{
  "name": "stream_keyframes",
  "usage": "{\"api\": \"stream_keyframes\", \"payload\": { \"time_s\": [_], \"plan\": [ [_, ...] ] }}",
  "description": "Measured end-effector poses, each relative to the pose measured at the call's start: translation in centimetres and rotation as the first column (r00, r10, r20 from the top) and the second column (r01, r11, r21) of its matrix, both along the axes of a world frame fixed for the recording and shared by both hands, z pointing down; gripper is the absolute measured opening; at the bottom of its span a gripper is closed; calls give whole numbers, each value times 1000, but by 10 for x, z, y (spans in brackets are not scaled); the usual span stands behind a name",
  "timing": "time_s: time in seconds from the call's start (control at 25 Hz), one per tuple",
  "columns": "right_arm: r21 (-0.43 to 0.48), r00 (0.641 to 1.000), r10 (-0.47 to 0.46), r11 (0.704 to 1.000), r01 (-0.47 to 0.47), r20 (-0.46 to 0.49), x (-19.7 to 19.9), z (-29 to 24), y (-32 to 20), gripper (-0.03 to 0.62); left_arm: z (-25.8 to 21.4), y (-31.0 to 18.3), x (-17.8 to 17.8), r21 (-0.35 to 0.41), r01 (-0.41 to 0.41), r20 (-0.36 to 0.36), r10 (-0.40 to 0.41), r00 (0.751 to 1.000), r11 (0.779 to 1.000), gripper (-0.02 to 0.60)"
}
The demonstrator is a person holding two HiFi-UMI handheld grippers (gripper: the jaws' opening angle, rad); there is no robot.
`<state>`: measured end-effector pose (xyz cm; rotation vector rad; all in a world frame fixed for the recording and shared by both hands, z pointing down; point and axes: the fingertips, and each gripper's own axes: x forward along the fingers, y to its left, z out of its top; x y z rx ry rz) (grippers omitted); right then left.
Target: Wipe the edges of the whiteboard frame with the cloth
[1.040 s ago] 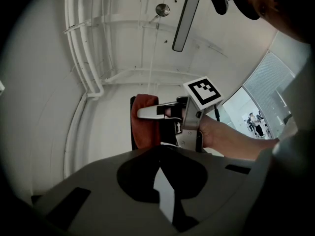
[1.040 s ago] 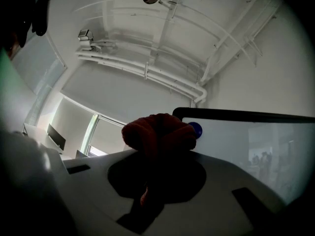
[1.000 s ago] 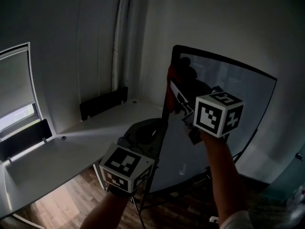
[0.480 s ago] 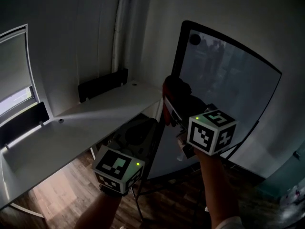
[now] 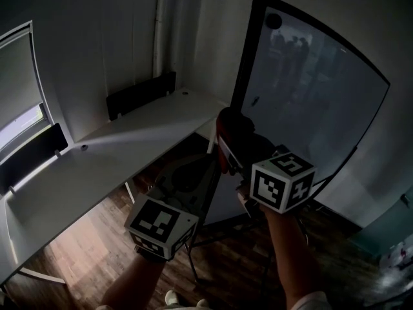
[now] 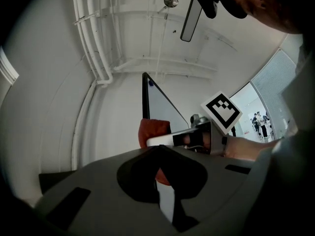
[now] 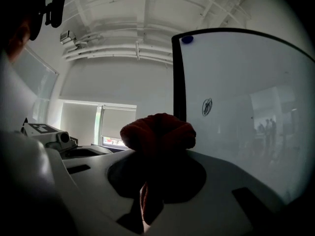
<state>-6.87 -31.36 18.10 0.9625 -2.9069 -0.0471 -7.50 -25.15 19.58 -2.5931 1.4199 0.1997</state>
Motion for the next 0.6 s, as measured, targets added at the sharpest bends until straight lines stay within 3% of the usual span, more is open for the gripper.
{"api": "stream_keyframes", "payload": {
  "time_s": [0.08,0.28,0.6],
  "plan": [
    [13,1000,-5,1000,5,-18,1,5,7,48,12,0,-2,-18,-2,0,2,1000,1000,8],
    [182,997,66,981,-71,36,17,-42,28,48,31,1,-16,-44,15,-11,-16,1000,999,8],
    [100,992,127,987,-125,-20,1,49,2,48,67,-6,-25,-89,0,-23,-2,1000,996,8]
  ]
}}
